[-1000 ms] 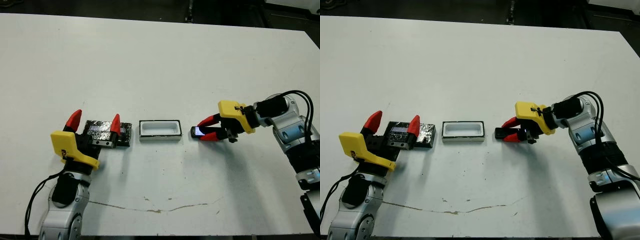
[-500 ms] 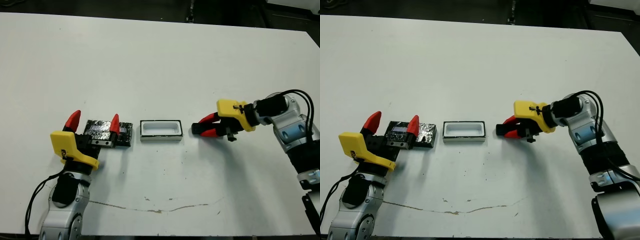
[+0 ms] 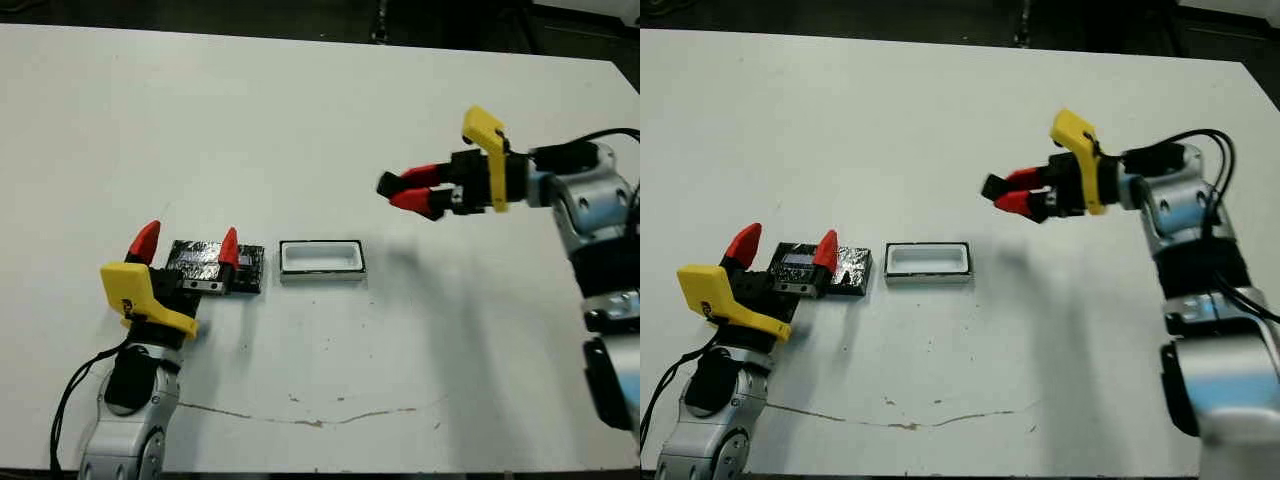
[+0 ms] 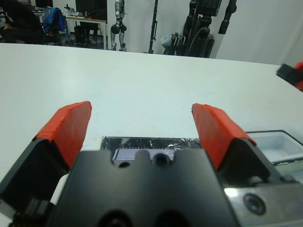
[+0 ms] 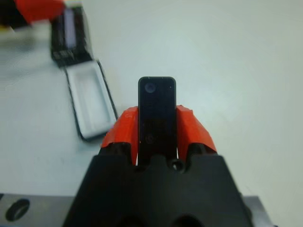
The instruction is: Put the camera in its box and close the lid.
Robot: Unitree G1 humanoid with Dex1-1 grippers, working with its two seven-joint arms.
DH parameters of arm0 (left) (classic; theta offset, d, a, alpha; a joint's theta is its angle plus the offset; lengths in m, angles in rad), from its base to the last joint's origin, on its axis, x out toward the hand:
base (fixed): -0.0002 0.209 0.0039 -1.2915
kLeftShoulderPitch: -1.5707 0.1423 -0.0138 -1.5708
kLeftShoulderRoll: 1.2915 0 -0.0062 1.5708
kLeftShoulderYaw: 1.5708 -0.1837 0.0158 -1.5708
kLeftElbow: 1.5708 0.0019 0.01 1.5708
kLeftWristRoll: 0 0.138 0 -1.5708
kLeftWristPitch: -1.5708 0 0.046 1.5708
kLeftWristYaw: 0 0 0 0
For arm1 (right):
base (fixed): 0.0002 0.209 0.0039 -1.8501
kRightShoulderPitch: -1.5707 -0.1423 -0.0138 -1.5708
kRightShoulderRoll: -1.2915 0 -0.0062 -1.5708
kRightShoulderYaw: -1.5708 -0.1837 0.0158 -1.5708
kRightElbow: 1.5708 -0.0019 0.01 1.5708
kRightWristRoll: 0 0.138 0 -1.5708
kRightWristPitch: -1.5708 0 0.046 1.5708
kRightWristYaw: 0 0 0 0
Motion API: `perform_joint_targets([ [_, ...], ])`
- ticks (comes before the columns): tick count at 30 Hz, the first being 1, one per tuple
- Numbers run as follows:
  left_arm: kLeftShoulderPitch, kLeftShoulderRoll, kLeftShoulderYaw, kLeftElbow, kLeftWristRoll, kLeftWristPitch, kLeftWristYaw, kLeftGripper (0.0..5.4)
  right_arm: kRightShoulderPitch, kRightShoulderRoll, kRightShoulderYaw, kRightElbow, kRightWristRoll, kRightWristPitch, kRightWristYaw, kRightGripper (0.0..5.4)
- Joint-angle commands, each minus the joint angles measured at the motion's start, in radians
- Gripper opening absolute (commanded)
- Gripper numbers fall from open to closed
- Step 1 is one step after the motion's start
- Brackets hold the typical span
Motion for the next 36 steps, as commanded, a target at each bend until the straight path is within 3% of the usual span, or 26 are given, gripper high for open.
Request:
perform_joint_targets([
  [1, 0.013, -0.002, 0.002, 0.006, 0.002, 0.001, 0.003, 5.40, -0.027, 0.043, -0.009, -0.016, 0.037, 0.000, 0.006, 1.67],
  [11, 0.006, 0.002, 0.008, 0.005, -0.012, 0.011, -0.003, 5.40, -0.015, 0.171, 0.066, -0.042, 0.036, -0.025, 0.012, 1.67],
  [14, 0.004, 0.001, 0.009, 0.006, -0.016, 0.012, -0.003, 5.40, -0.005, 0.177, 0.095, -0.078, 0.024, 0.009, 0.007, 1.67],
  [20, -0.001, 0.004, 0.008, 0.006, -0.018, 0.015, -0.006, 5.40, 0.025, 0.178, 0.141, -0.131, 0.017, 0.011, 0.009, 1.67],
  [36, 0.003, 0.003, 0.003, -0.003, -0.025, 0.028, 0.001, 5.40, 0.058, 0.195, 0.183, -0.041, -0.024, -0.082, 0.018, 1.67],
])
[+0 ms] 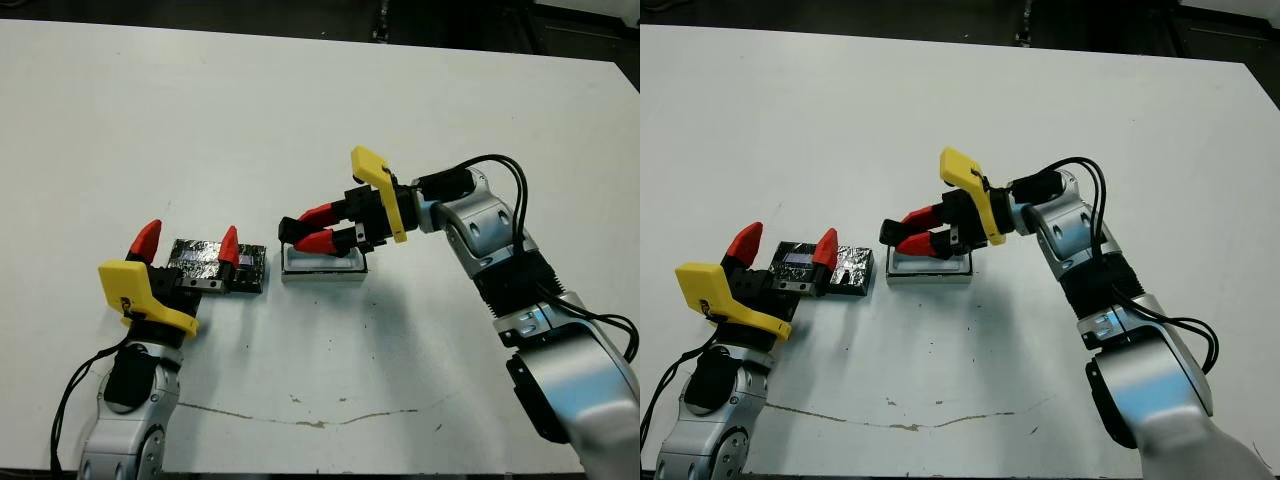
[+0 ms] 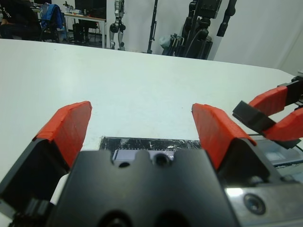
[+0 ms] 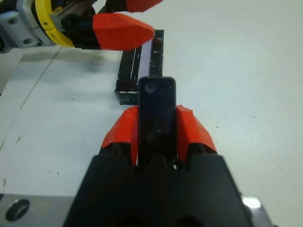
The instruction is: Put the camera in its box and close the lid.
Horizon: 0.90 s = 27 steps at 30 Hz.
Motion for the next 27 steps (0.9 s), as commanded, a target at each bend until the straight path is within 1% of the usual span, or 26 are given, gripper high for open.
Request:
perform_joint_targets([
  [1, 0.011, 0.003, 0.000, -0.003, 0.002, 0.019, 0.001, 5.40, 0.020, 0.003, 0.008, 0.032, -0.017, -0.043, -0.004, 1.67],
  [6, 0.013, 0.003, 0.000, -0.001, 0.009, 0.015, 0.002, 5.40, 0.023, 0.000, 0.015, 0.054, -0.042, -0.069, -0.016, 1.67],
  [11, 0.015, 0.000, 0.000, -0.001, 0.010, 0.013, 0.003, 5.40, 0.024, 0.002, 0.011, 0.087, -0.043, -0.091, -0.010, 1.67],
  [18, 0.016, 0.002, 0.001, 0.000, 0.007, 0.012, -0.001, 5.40, 0.028, -0.009, 0.012, 0.094, -0.042, -0.092, 0.015, 1.67],
  [21, 0.017, 0.001, 0.002, 0.000, 0.007, 0.012, 0.002, 5.40, 0.028, -0.025, 0.025, 0.078, -0.062, -0.062, 0.010, 1.67],
  [24, 0.018, 0.000, 0.001, 0.000, 0.010, 0.008, 0.002, 5.40, 0.036, -0.035, 0.013, 0.085, -0.055, -0.080, 0.024, 1.67],
  [27, 0.021, -0.004, 0.003, 0.000, 0.001, 0.005, -0.001, 5.40, 0.043, -0.058, 0.013, 0.060, -0.073, -0.064, 0.000, 1.67],
])
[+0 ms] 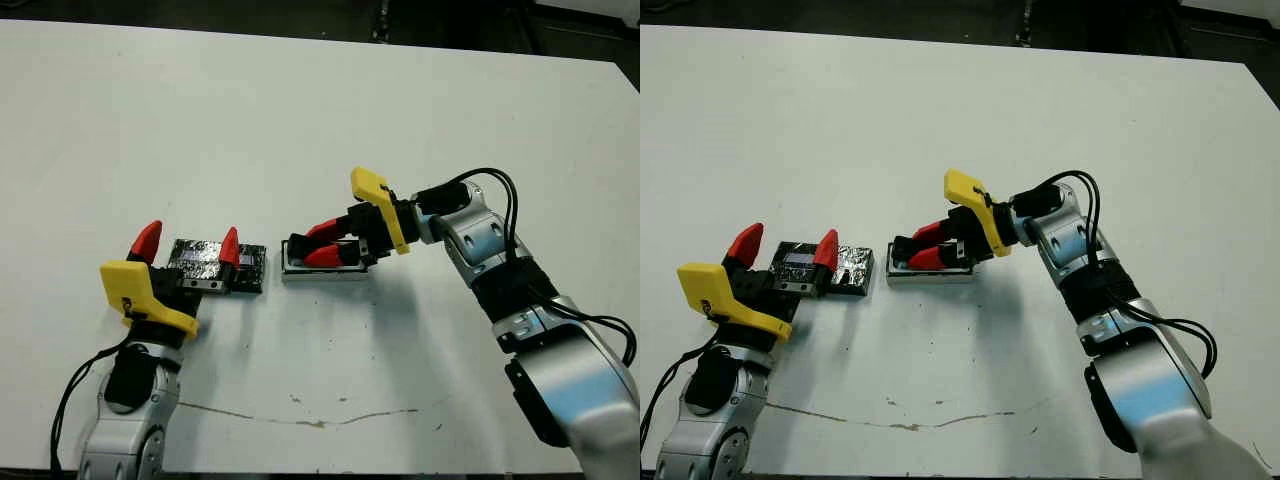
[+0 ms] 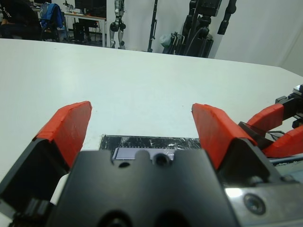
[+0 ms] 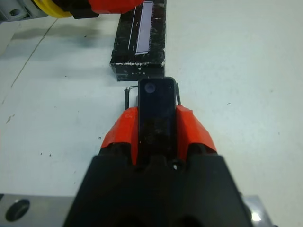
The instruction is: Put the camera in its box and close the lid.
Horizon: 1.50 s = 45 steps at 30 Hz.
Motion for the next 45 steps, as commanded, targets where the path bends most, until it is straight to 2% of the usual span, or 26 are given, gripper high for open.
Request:
perform_joint_targets([
  [1, 0.019, -0.004, 0.004, 0.000, -0.007, -0.001, -0.002, 5.40, 0.031, -0.056, -0.002, -0.020, -0.034, 0.011, -0.020, 1.67],
  [12, 0.020, 0.000, 0.001, -0.003, -0.007, 0.005, 0.000, 5.40, 0.031, -0.103, -0.001, -0.030, -0.051, 0.001, -0.006, 1.67],
  [14, 0.021, -0.001, 0.001, -0.003, -0.009, 0.004, -0.002, 5.40, 0.025, -0.108, 0.001, -0.031, -0.054, 0.018, -0.006, 1.67],
  [16, 0.022, 0.001, 0.001, -0.004, -0.009, 0.006, -0.003, 5.40, 0.012, -0.112, 0.006, -0.030, -0.049, 0.039, 0.015, 2.04],
  [20, 0.023, -0.002, 0.001, -0.001, -0.010, 0.002, -0.002, 5.40, 0.002, -0.121, 0.001, -0.038, -0.041, -0.014, 0.043, 2.54],
  [30, 0.025, 0.000, 0.000, 0.001, -0.002, -0.004, -0.001, 5.40, -0.032, -0.140, -0.055, -0.057, 0.011, -0.035, 0.109, 4.06],
  [37, 0.027, -0.001, 0.001, -0.004, -0.013, 0.006, -0.004, 5.40, -0.056, -0.191, -0.119, -0.152, 0.075, 0.096, 0.123, 5.09],
  [39, 0.027, 0.001, -0.003, -0.004, 0.001, 0.003, 0.002, 5.40, -0.030, -0.217, -0.168, -0.227, 0.115, 0.150, 0.092, 5.37],
  [41, 0.027, 0.000, -0.003, -0.004, 0.007, 0.002, 0.005, 5.40, 0.017, -0.230, -0.229, -0.317, 0.160, 0.207, 0.035, 5.39],
  [44, 0.025, 0.003, 0.002, -0.001, -0.001, -0.002, -0.004, 5.40, 0.146, -0.207, -0.360, -0.472, 0.265, 0.324, -0.121, 5.39],
  [45, 0.023, 0.005, 0.005, -0.001, -0.001, -0.002, -0.004, 5.40, 0.207, -0.192, -0.400, -0.530, 0.282, 0.325, -0.185, 5.39],
])
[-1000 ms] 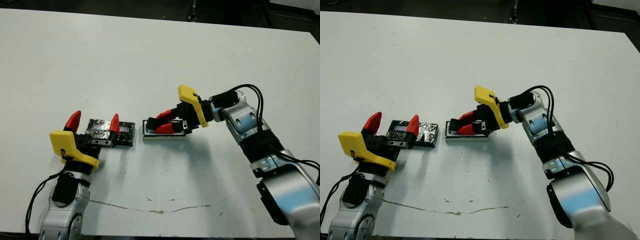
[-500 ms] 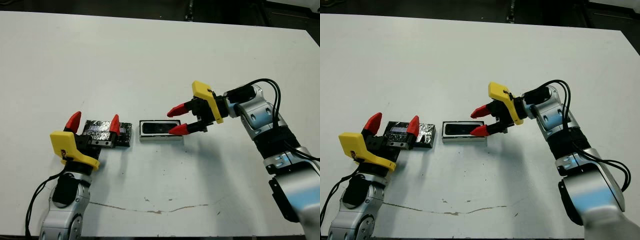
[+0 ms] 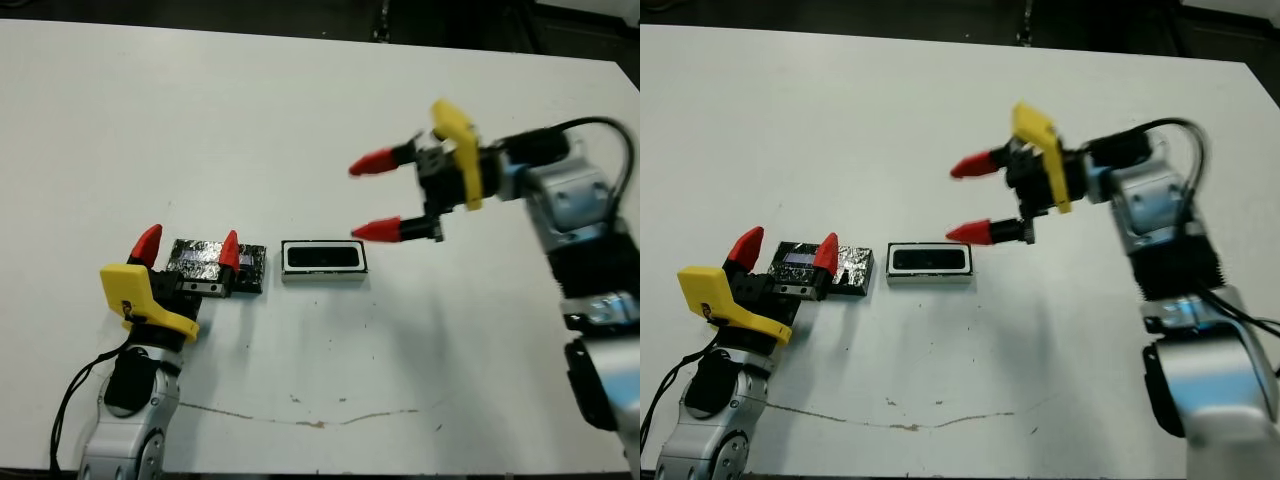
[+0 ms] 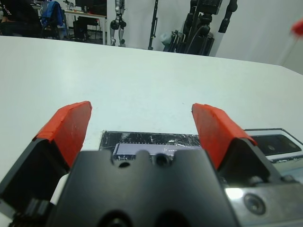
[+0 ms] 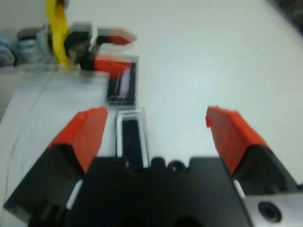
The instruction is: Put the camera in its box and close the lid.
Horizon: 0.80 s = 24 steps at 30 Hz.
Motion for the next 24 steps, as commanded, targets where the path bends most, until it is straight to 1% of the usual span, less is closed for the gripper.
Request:
perform_joint_targets([
  [1, 0.010, 0.008, 0.011, -0.002, -0.001, 0.003, -0.004, 5.40, 0.214, 0.028, -0.130, -0.186, 0.065, 0.052, -0.206, 5.39],
  [3, 0.003, 0.021, 0.020, -0.011, 0.004, 0.008, -0.006, 5.40, 0.326, 0.055, -0.184, -0.295, 0.088, 0.079, -0.330, 5.39],
  [4, -0.003, 0.038, 0.026, -0.018, 0.009, 0.010, -0.014, 5.40, 0.392, 0.071, -0.209, -0.354, 0.095, 0.088, -0.393, 5.30],
  [6, -0.021, 0.078, 0.046, -0.023, 0.000, 0.004, -0.049, 5.40, 0.500, 0.096, -0.249, -0.425, 0.124, 0.081, -0.469, 5.10],
  [9, -0.057, 0.166, 0.083, -0.028, -0.044, -0.001, -0.151, 5.40, 0.635, 0.154, -0.303, -0.490, 0.184, 0.085, -0.579, 4.62],
  [11, -0.090, 0.225, 0.112, -0.031, -0.094, 0.014, -0.222, 5.40, 0.719, 0.204, -0.323, -0.539, 0.197, 0.068, -0.670, 4.36],
  [13, -0.127, 0.281, 0.134, -0.023, -0.133, 0.025, -0.283, 5.40, 0.787, 0.242, -0.325, -0.584, 0.192, 0.052, -0.744, 4.03],
  [16, -0.191, 0.364, 0.155, -0.003, -0.169, 0.048, -0.364, 5.40, 0.872, 0.271, -0.306, -0.628, 0.181, 0.007, -0.789, 3.60],
  [18, -0.235, 0.415, 0.160, 0.021, -0.179, 0.044, -0.422, 5.40, 0.908, 0.297, -0.295, -0.646, 0.203, -0.002, -0.814, 3.23],
  [19, -0.258, 0.441, 0.161, 0.034, -0.186, 0.046, -0.452, 5.40, 0.920, 0.313, -0.290, -0.644, 0.215, -0.018, -0.817, 3.06],
  [21, -0.310, 0.499, 0.156, 0.068, -0.195, 0.046, -0.527, 5.40, 0.937, 0.332, -0.274, -0.634, 0.220, -0.056, -0.817, 2.80],
  [24, -0.410, 0.616, 0.133, 0.144, -0.200, 0.060, -0.685, 5.40, 0.941, 0.338, -0.259, -0.607, 0.218, -0.085, -0.821, 2.29],
])
